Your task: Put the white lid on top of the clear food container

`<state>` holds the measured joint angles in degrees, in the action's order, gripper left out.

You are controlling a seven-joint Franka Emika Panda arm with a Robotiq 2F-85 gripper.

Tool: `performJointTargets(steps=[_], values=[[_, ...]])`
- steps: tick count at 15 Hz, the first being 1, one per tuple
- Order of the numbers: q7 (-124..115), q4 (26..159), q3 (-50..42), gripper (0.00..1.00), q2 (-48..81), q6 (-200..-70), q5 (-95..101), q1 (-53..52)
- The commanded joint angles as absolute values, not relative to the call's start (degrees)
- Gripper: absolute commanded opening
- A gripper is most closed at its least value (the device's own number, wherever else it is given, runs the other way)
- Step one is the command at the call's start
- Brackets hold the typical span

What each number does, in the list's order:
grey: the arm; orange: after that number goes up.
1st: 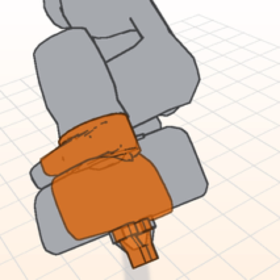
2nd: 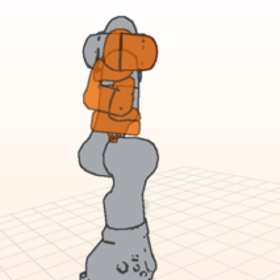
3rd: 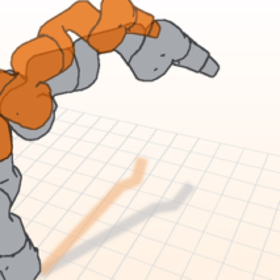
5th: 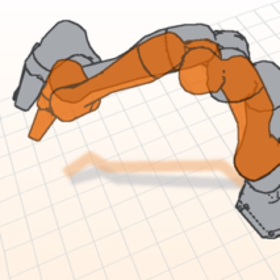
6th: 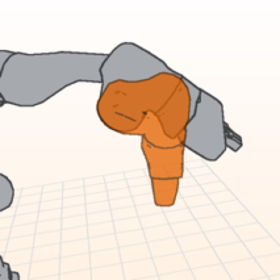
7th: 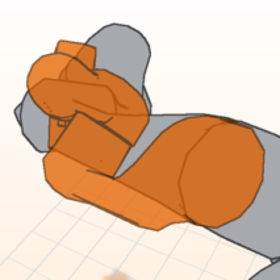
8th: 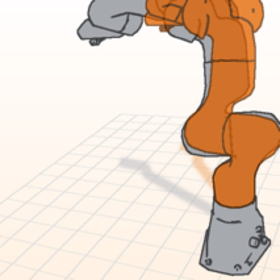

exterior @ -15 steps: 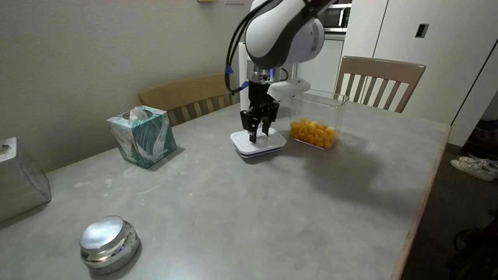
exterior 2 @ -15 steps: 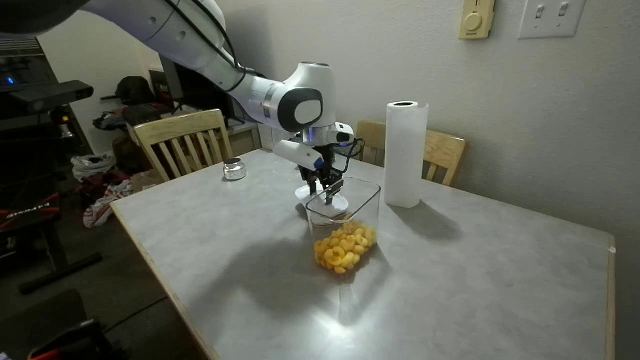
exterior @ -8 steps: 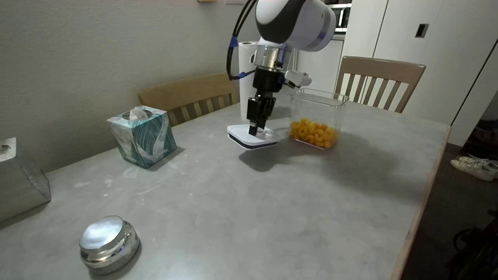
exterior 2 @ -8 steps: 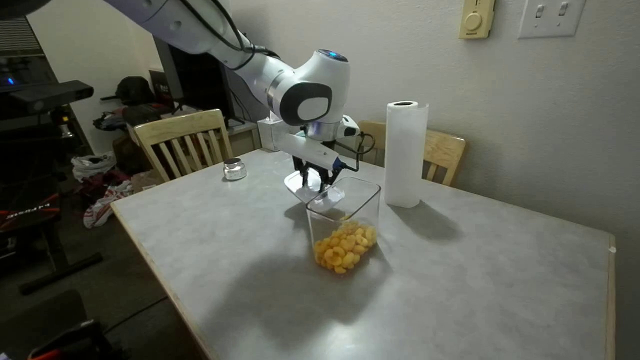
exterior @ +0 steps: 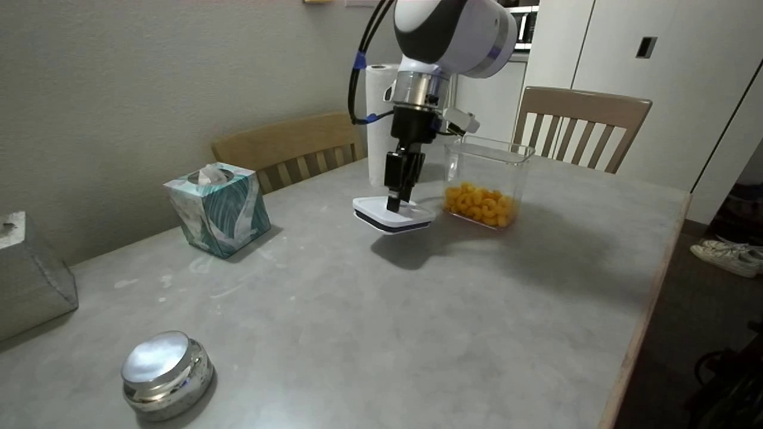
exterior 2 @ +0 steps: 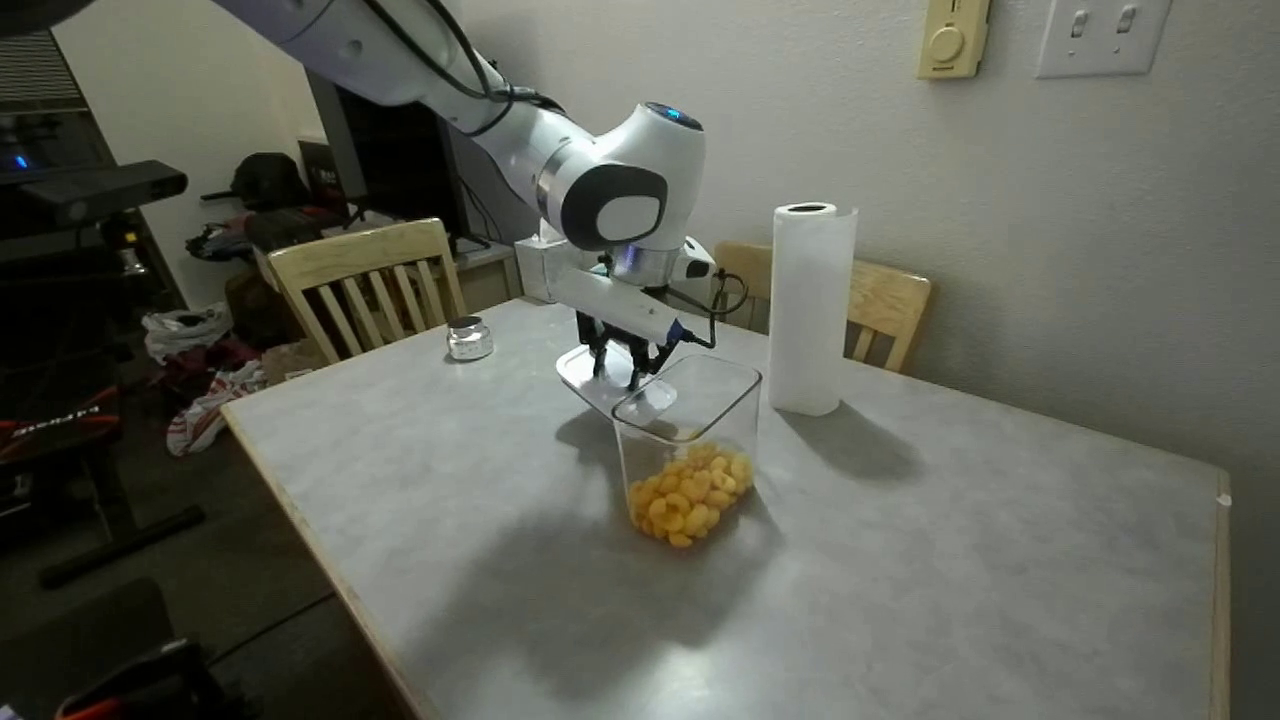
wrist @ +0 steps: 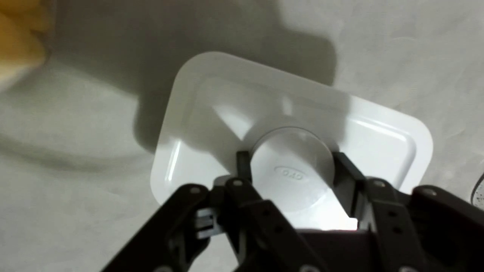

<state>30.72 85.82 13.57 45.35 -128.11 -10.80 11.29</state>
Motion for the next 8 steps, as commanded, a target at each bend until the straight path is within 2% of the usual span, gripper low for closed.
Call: performJointTargets(steps=[1,8], values=[[31.04,85.6,12.8,0.29,45.33,-127.88,-11.44,10.69],[32.66,84.13,7.3,0.29,44.03,-121.57,2.21,6.58]])
